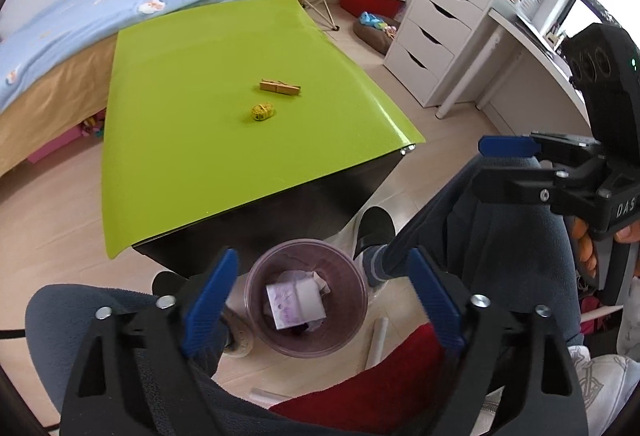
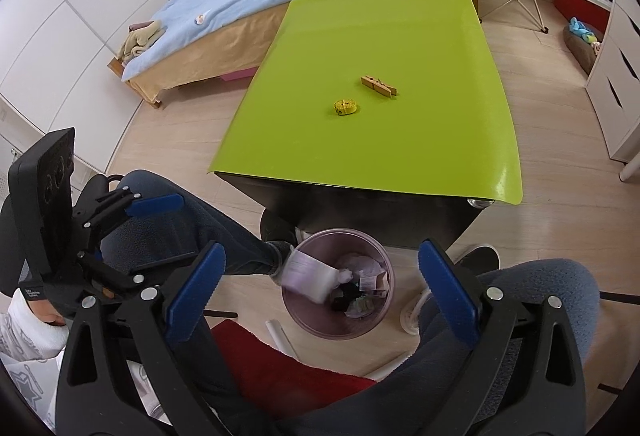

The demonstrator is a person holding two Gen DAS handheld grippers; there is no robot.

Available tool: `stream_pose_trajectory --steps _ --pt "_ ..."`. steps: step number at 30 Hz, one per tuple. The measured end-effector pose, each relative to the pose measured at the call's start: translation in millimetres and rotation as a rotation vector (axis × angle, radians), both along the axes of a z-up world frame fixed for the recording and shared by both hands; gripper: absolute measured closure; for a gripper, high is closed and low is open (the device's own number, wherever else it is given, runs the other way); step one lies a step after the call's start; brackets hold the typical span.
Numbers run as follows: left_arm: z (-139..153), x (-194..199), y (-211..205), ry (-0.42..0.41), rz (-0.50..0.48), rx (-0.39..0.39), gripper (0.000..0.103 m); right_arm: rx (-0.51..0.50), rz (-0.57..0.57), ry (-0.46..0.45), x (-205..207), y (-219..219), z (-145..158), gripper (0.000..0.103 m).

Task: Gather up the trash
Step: 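Open the left tool to drop the pink card into the bin, then reach the right tool to the wooden clothespin and grasp it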

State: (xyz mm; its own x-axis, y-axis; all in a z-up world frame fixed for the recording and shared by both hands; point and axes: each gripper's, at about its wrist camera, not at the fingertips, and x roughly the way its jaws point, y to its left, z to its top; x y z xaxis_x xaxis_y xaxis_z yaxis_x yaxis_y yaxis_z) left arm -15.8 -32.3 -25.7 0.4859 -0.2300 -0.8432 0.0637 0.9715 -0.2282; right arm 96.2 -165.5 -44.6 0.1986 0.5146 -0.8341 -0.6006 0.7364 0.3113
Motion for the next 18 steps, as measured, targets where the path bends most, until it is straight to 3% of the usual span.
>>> stream_pose_trajectory --steps 4,18 --pt "3 0 5 -0.019 0.034 0.008 0.008 0.004 0.005 -0.002 1 1 0 0.006" --pt "8 3 16 -0.036 0.089 0.026 0.008 0.006 0.017 0.000 4 8 -1 0.005"
